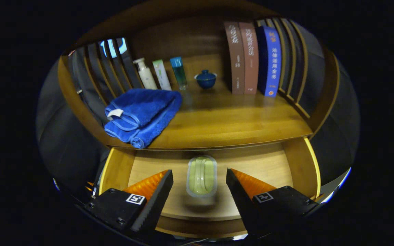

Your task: Pull open the drawer, take out the items inside it, and place them on the countertop above the cabinet.

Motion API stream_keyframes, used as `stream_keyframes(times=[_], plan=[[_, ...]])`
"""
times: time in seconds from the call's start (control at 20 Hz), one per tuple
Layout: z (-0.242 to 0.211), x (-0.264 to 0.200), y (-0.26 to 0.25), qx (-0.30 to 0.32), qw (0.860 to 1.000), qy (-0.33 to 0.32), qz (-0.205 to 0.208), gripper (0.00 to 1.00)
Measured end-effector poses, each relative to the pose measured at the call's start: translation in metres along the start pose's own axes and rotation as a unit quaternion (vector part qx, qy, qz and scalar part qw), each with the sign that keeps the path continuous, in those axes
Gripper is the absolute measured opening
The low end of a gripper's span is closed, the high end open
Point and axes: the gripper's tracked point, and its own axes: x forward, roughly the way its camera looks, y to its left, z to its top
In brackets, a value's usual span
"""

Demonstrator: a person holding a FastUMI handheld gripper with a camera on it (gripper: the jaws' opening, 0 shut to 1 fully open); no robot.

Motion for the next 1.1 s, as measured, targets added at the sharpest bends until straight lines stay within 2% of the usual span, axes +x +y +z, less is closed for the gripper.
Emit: stream_keyframes(times=[0.15, 0.3, 0.4, 0.6, 0.75, 0.85, 0.9, 1.1], plan=[[-0.009, 0.034, 0.005, -0.015, 0.998, 0.055, -0.012, 0.97], [-0.025, 0.057, -0.001, -0.033, 0.993, 0.111, -0.035, 0.89], [-0.035, 0.069, -0.004, -0.029, 0.990, 0.135, -0.039, 0.89], [-0.046, 0.083, -0.009, -0.017, 0.985, 0.163, -0.046, 0.58], [-0.047, 0.083, -0.006, -0.024, 0.985, 0.167, -0.039, 0.25], [-0.049, 0.082, -0.008, -0.036, 0.984, 0.172, -0.041, 0.25], [-0.048, 0.079, -0.010, -0.038, 0.983, 0.173, -0.042, 0.11], [-0.051, 0.066, -0.007, -0.038, 0.984, 0.168, -0.036, 0.11]])
